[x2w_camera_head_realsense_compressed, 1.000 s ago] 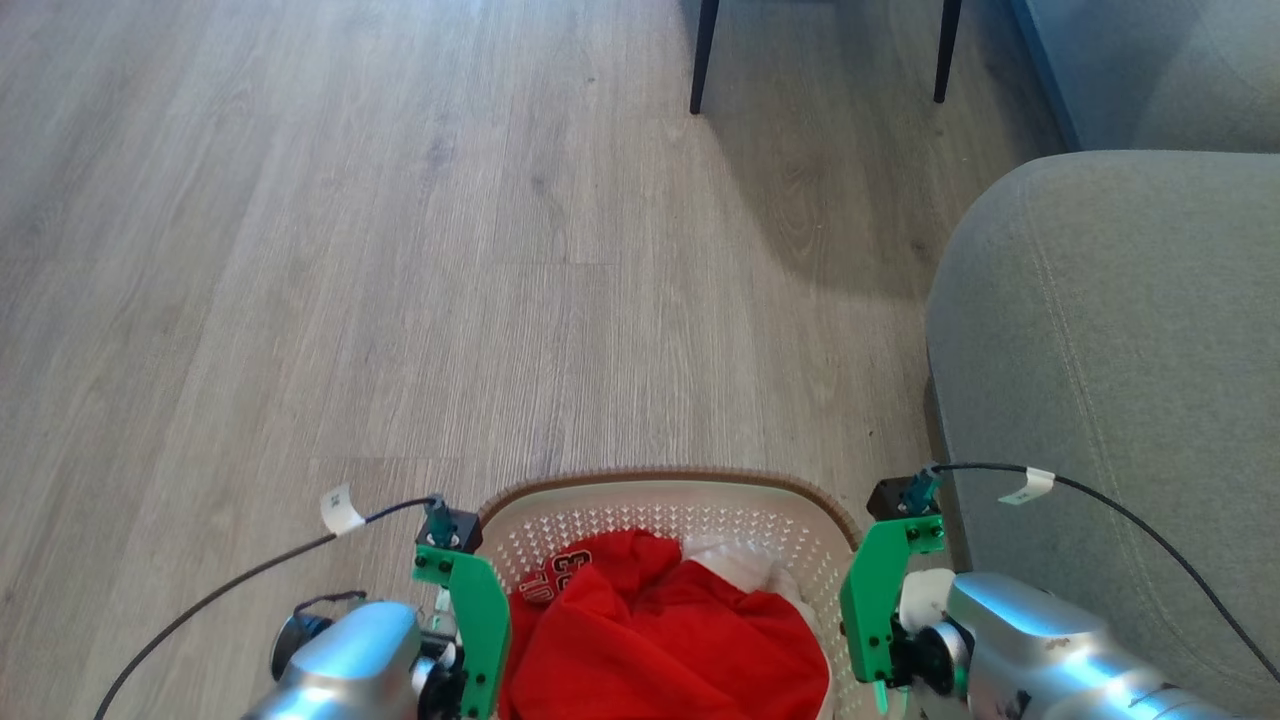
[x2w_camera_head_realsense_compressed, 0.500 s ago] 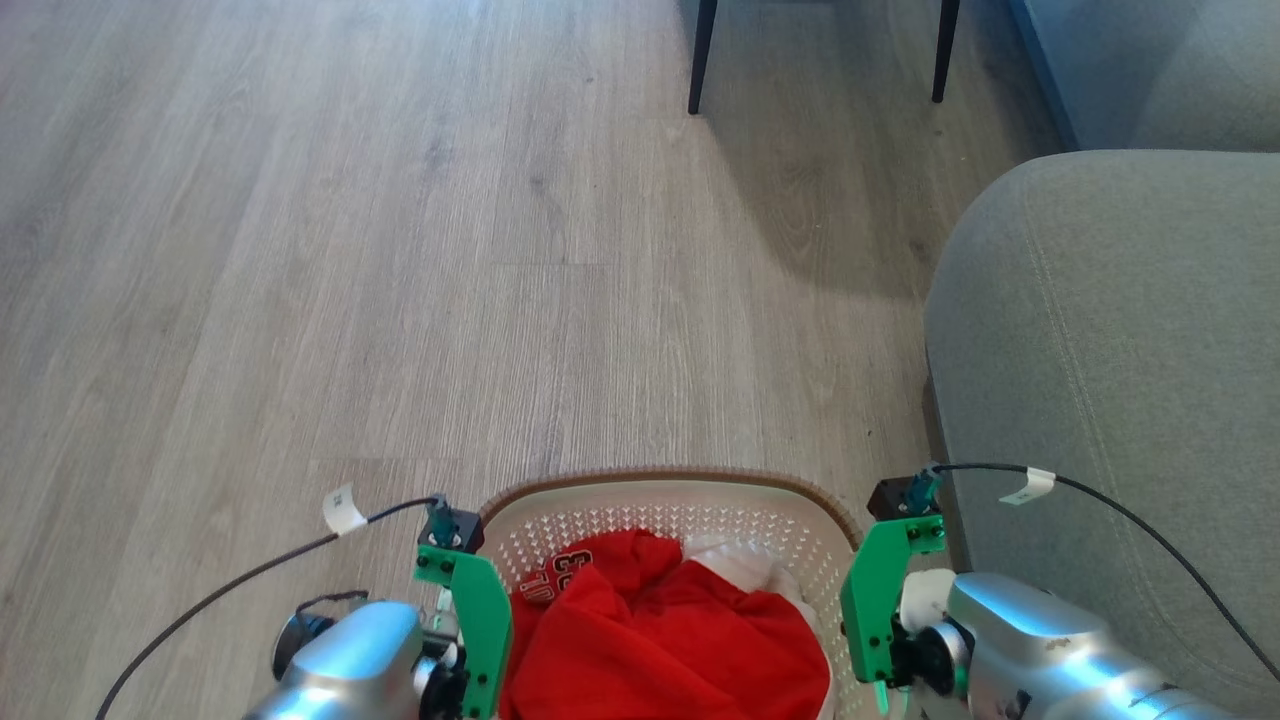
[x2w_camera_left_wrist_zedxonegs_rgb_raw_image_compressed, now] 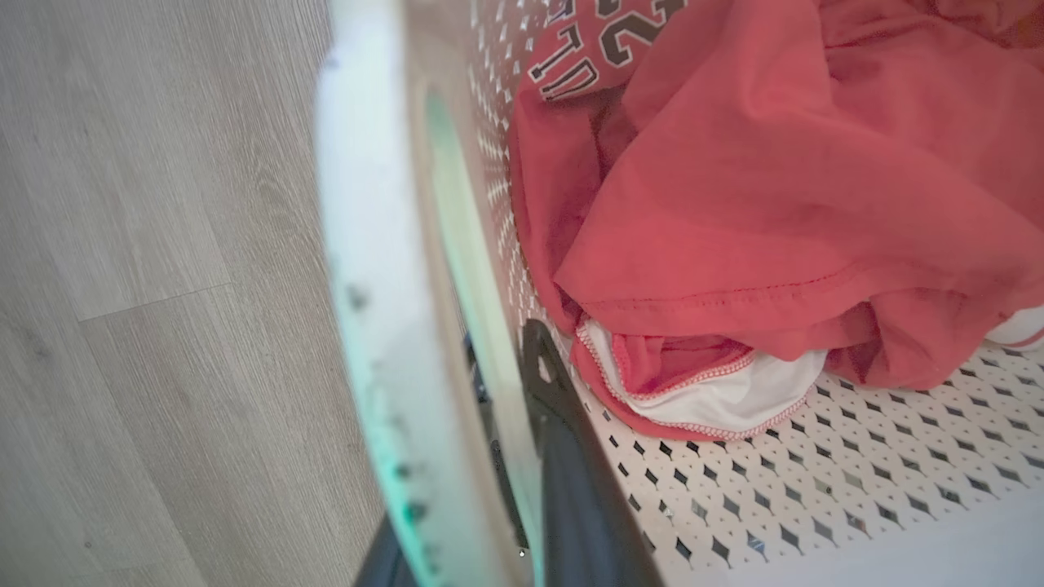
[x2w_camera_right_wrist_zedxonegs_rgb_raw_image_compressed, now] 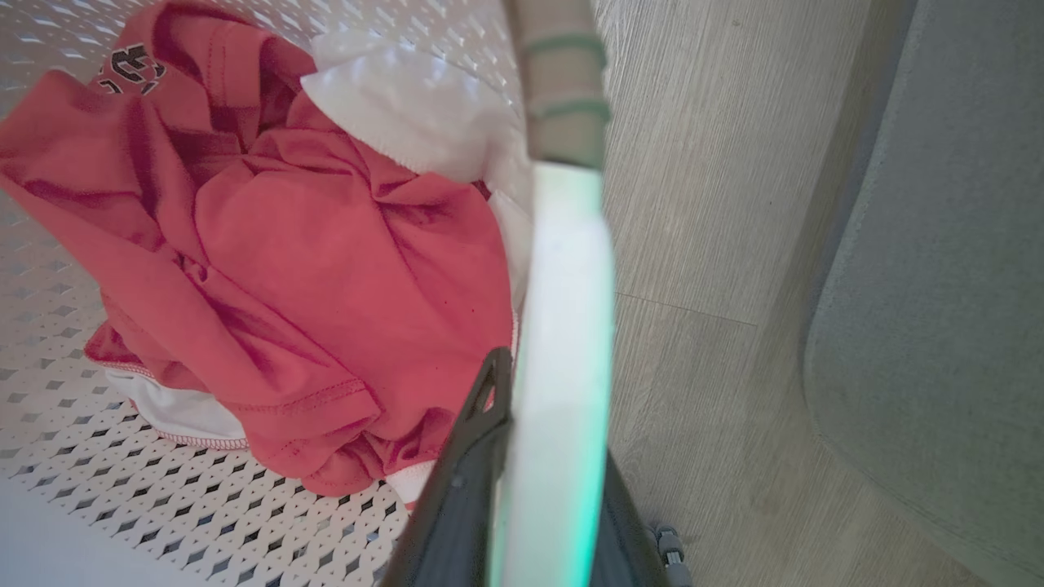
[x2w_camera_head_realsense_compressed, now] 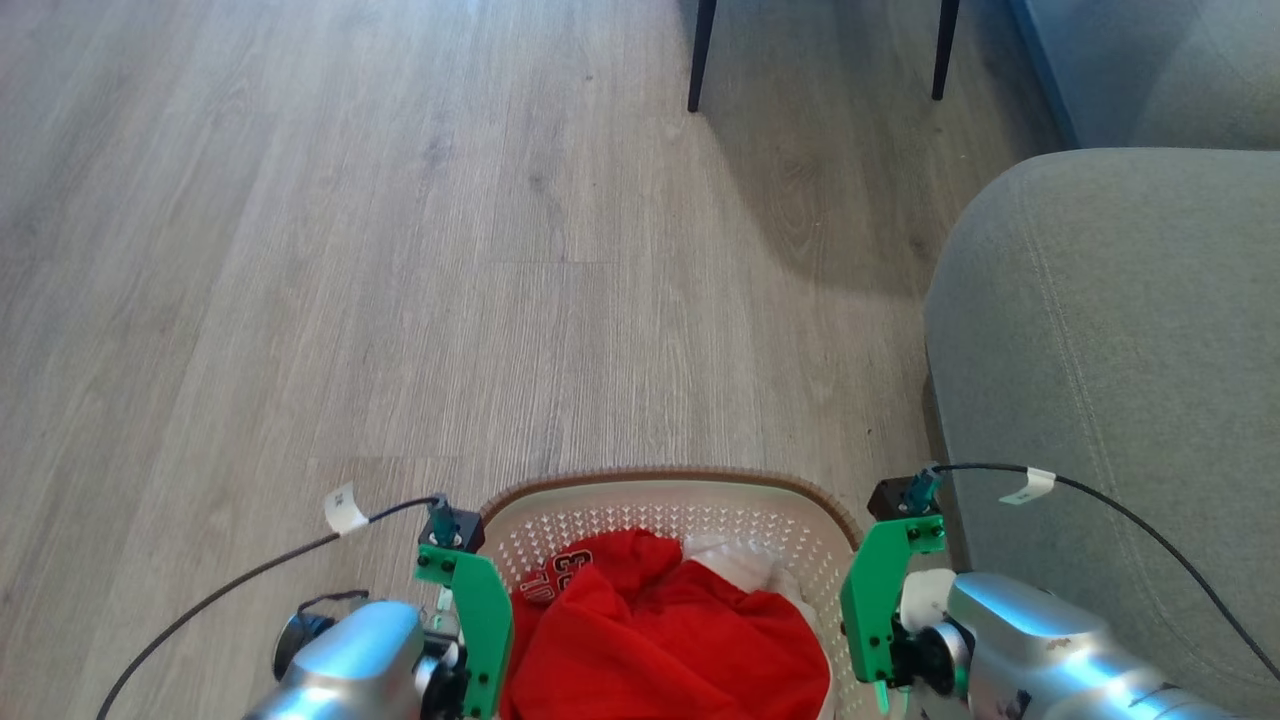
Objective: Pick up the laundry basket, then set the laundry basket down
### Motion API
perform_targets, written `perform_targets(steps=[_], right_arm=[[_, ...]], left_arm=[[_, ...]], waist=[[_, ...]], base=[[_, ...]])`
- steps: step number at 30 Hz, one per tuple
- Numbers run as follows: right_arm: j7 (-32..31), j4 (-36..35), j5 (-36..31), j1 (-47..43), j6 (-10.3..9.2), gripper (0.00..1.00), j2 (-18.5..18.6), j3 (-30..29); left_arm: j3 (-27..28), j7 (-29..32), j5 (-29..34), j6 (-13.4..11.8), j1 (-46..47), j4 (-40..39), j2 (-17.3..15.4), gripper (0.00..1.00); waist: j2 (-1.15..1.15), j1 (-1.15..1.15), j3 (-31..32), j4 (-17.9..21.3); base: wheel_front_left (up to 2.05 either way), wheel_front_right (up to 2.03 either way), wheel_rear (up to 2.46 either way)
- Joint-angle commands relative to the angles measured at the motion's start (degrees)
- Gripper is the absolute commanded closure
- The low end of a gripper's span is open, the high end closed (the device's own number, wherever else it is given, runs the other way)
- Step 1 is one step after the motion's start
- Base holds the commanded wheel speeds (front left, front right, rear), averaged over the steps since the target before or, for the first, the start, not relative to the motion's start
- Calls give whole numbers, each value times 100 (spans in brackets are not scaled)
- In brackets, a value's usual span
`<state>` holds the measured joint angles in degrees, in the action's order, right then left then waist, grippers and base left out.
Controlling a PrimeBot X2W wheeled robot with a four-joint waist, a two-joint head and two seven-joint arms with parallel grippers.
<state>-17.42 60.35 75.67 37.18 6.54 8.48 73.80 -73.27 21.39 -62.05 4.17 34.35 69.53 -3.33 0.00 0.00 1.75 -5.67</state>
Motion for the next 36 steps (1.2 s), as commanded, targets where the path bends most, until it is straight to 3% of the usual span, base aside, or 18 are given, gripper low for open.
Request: perform_targets(steps=[1, 25, 36], right_arm=[[71, -270, -70, 230, 95, 100, -196, -45], [113, -309, -101, 243, 95, 100, -157, -45], [138, -400, -82, 289, 95, 100, -42, -45]], left_arm=[[-5, 13, 64, 57, 217, -173, 46, 100], [-6, -40, 22, 26, 209, -217, 46, 100], [-7, -74, 5, -106, 257, -361, 46, 100]], waist=[[0, 0, 1, 4], [0, 0, -120, 79], [0, 0, -547, 141]], base=[[0, 0, 0], [0, 0, 0], [0, 0, 0]])
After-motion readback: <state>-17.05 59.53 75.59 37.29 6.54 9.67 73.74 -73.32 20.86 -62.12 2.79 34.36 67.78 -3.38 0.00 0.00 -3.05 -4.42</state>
